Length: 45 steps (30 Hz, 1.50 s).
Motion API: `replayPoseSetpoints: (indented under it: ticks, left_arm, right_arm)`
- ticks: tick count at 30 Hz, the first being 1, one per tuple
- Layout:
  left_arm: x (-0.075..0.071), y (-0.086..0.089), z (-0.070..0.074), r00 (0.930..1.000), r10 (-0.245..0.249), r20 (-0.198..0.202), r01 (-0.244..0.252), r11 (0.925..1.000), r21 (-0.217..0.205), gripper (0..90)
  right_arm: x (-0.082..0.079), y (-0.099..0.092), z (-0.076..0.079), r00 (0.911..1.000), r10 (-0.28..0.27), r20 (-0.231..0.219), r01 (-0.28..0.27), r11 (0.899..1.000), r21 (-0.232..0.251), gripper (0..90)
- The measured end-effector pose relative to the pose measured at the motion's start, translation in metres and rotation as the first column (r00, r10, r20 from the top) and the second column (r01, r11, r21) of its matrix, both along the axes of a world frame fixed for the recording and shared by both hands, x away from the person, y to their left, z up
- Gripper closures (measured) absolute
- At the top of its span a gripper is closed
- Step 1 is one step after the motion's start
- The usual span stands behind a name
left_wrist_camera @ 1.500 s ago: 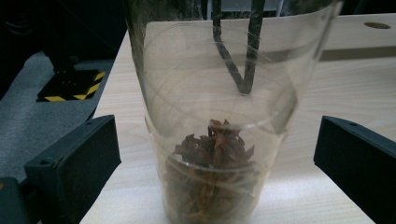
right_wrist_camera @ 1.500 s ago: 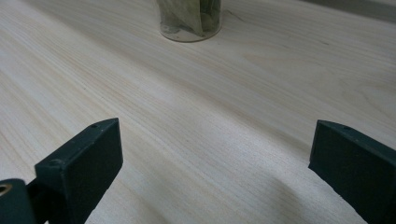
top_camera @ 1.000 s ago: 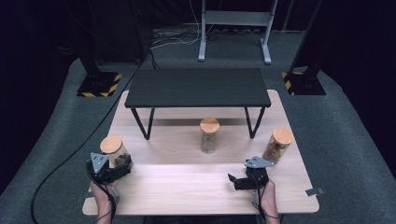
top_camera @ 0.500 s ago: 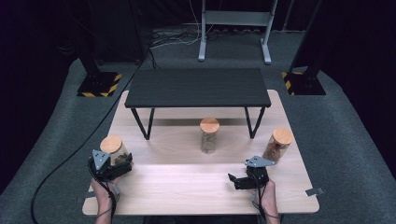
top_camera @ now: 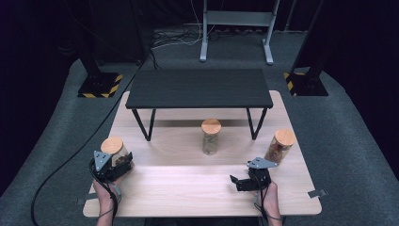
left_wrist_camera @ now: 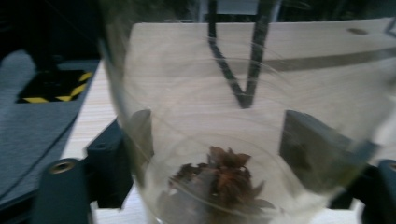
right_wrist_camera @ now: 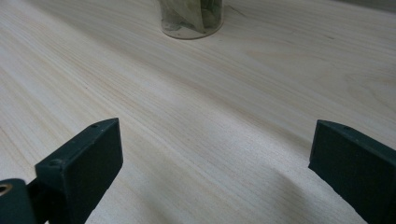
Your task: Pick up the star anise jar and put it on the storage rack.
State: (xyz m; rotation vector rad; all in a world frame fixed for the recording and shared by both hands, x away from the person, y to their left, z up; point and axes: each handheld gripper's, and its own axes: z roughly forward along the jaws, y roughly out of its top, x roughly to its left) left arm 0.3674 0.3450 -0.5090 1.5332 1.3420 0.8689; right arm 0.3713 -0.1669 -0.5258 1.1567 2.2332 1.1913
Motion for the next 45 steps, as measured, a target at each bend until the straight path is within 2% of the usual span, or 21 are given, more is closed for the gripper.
replayPoseSetpoints:
  ticks: [12,22,45]
  left_arm:
    - [0.001,0.001,0.0,0.9995,-0.031,0.01,0.031,0.9995,-0.004,24.3]
    - [0.001,0.0,0.007,0.9985,-0.053,0.015,0.053,0.9984,-0.017,24.5]
    - [-0.005,-0.013,0.027,0.9912,-0.131,0.016,0.131,0.9911,0.025,24.6]
  right_arm:
    - [0.0,0.0,0.0,0.9999,0.016,-0.002,-0.016,1.0,0.005,1.8]
    - [0.0,0.0,0.0,0.9999,0.016,0.002,-0.016,1.0,0.003,1.9]
    - [0.0,-0.001,0.0,0.9999,0.017,-0.003,-0.017,1.0,0.012,1.8]
